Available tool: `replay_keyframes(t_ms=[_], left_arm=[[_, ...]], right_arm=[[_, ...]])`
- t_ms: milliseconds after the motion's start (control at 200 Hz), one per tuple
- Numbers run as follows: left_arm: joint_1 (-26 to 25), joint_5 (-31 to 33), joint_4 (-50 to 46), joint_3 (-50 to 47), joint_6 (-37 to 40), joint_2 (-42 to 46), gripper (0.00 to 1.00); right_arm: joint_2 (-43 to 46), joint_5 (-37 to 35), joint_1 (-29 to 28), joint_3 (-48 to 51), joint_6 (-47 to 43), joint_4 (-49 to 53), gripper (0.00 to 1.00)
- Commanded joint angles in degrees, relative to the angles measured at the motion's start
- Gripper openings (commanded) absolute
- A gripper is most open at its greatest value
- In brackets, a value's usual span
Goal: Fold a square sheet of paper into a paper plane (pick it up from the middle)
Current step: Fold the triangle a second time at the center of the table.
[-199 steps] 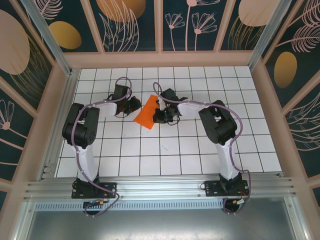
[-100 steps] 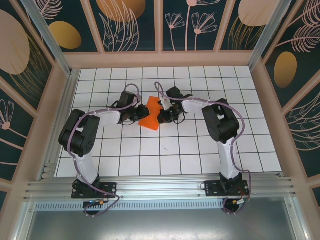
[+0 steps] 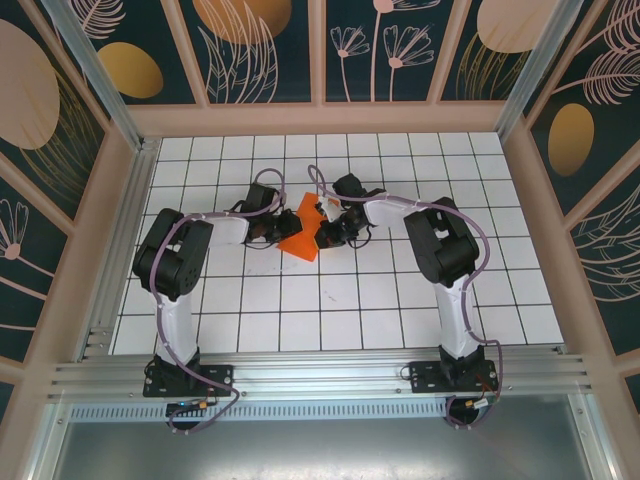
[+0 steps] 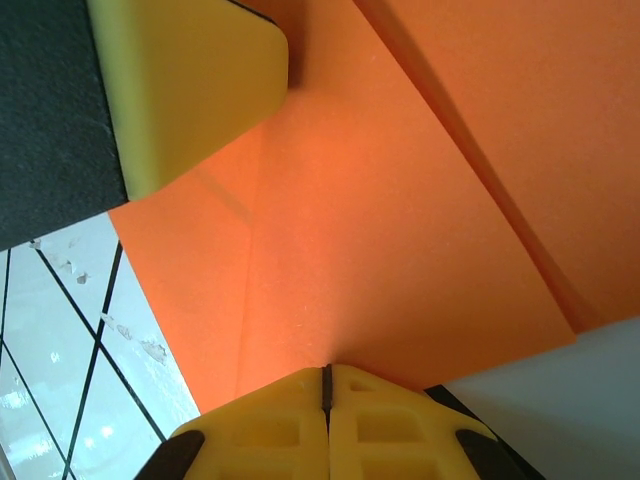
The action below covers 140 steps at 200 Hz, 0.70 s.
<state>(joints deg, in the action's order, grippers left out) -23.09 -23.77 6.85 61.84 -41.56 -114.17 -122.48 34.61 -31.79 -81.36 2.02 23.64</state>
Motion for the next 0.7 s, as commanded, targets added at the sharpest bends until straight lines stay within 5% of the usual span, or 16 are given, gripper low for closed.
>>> replay_keyframes(t_ms=[0,340,695], left_arm=[[0.24,1.91,-1.26,1.50,-0.76,-1.12,0.15],[-0.11,4.81,-5.41,0.48,-2.20,-1.36,0.13],[-0.46,4.78,-4.46,-0.05,-3.18,-1.54,0.12]], right_arm=[[-1.20,-0.40,0.13,1.09,-0.15,3.37,0.05],[10.83,-3.88,-1.84,8.22,24.25,-12.45,0.16],[8.52,-5.08,-6.64,11.33,34.99,-16.81,0.04]])
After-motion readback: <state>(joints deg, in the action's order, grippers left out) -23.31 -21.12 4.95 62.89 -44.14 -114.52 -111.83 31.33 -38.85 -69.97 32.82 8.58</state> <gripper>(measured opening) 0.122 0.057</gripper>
